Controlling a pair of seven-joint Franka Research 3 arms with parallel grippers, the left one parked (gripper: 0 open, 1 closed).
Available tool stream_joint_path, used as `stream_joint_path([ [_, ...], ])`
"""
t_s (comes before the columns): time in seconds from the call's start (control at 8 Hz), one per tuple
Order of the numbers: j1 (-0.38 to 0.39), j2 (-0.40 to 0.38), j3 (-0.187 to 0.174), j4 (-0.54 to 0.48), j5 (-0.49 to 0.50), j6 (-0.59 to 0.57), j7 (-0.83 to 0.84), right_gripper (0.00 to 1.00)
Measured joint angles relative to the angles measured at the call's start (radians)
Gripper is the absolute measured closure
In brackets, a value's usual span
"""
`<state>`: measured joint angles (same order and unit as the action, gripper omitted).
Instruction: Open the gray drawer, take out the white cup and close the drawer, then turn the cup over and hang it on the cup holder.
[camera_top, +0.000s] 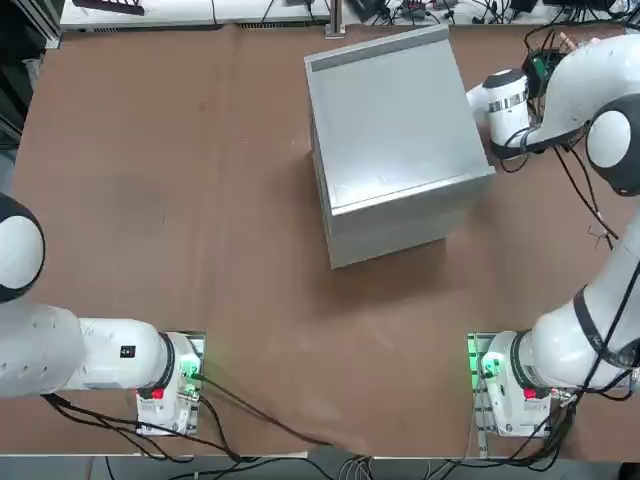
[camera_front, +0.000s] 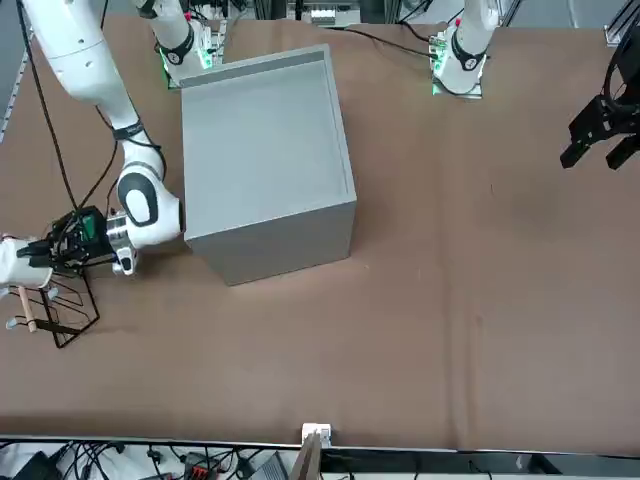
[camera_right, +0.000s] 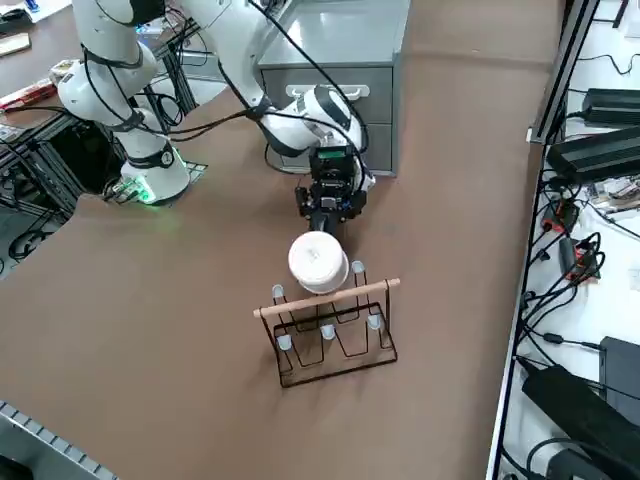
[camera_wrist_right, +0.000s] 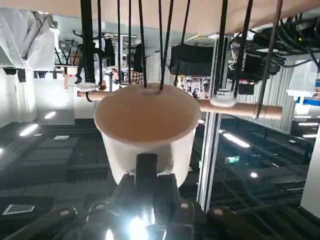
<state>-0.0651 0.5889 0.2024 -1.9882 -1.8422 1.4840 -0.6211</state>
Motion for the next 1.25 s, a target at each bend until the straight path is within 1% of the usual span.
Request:
stream_joint_path([
  [0.38,-0.007,0.009,0.000,0.001,-0.001,0.001,0.000,0.80],
  [0.5,-0.009,0.009,0.000,0.002,-0.001,0.001,0.000,0.75],
  [0.62,-0.012,0.008,0.000,0.003,-0.001,0.001,0.000,0.65],
  [0.75,-0.014,0.008,0.000,0.006,-0.001,0.001,0.000,0.48],
  [1.0,-0.015,0.008,0.000,0.014,-0.001,0.001,0.000,0.05],
  [1.12,-0.017,0.006,0.003,0.021,0.008,0.000,0.000,0.00],
  [1.25,-0.018,-0.003,0.012,0.051,0.068,-0.001,0.002,0.00],
])
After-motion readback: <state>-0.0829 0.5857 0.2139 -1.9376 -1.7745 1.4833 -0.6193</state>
